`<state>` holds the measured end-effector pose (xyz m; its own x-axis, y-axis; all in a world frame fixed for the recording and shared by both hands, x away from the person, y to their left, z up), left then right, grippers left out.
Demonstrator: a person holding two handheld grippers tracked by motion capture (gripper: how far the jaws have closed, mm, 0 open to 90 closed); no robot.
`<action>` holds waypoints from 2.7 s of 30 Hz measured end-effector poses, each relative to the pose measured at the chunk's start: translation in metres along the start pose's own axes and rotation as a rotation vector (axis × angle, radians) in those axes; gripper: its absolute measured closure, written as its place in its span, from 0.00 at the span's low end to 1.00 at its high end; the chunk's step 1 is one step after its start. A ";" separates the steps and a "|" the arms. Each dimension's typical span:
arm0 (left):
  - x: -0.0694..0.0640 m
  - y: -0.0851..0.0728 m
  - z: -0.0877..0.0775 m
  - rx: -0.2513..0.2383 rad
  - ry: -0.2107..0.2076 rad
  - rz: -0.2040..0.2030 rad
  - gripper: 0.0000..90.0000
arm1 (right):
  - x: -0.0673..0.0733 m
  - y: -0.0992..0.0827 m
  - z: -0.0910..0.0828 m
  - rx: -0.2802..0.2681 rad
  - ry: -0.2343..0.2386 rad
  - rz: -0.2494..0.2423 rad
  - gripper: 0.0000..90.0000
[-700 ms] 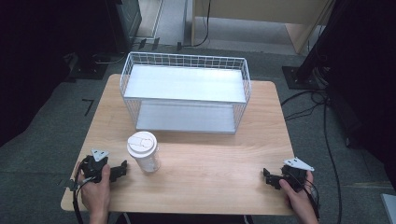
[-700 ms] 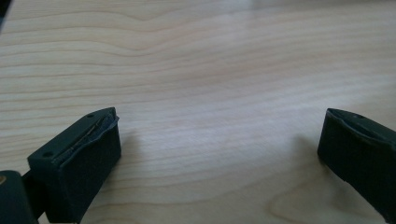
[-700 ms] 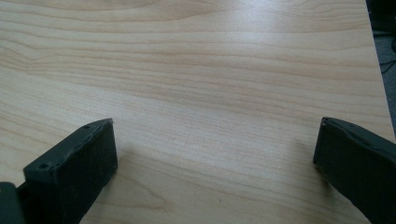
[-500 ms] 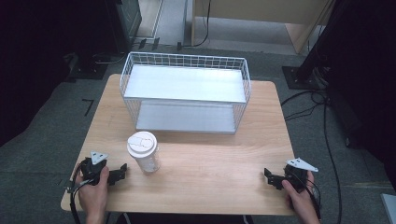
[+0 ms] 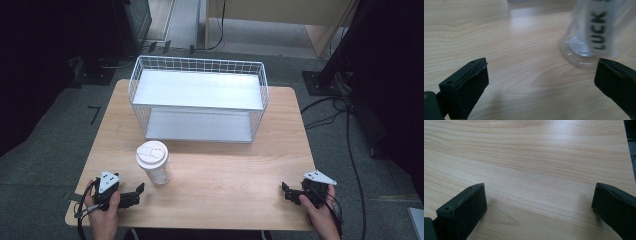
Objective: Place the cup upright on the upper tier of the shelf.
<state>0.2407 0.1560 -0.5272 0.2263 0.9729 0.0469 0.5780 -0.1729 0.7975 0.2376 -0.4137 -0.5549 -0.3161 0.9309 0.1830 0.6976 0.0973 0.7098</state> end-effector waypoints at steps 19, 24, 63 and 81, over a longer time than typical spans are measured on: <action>-0.055 0.020 0.002 -0.111 -0.164 -0.009 0.00 | 0.000 0.000 0.000 -0.001 0.002 0.003 0.00; -0.061 0.030 0.006 -0.179 -0.115 -0.038 0.00 | 0.000 0.000 0.000 -0.003 0.003 0.004 0.00; -0.082 0.099 -0.007 -0.527 -0.036 -0.139 0.10 | 0.000 0.000 0.000 -0.004 0.011 0.003 0.00; -0.095 0.185 -0.022 -0.689 -0.049 -0.120 0.14 | 0.000 0.000 -0.001 -0.002 0.012 0.005 0.00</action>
<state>0.3084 0.0350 -0.3707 0.2363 0.9684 -0.0797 -0.0234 0.0877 0.9959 0.2372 -0.4139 -0.5546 -0.3204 0.9271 0.1945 0.6977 0.0921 0.7104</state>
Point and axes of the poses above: each handheld gripper's, and its own axes: z roughly forward along the jaws, y roughly out of its top, x roughly to its left, the point moved 4 cm from there along z, roughly forward along the jaws, and after that the axes turned 13 degrees about y, right-handed, at the moved point
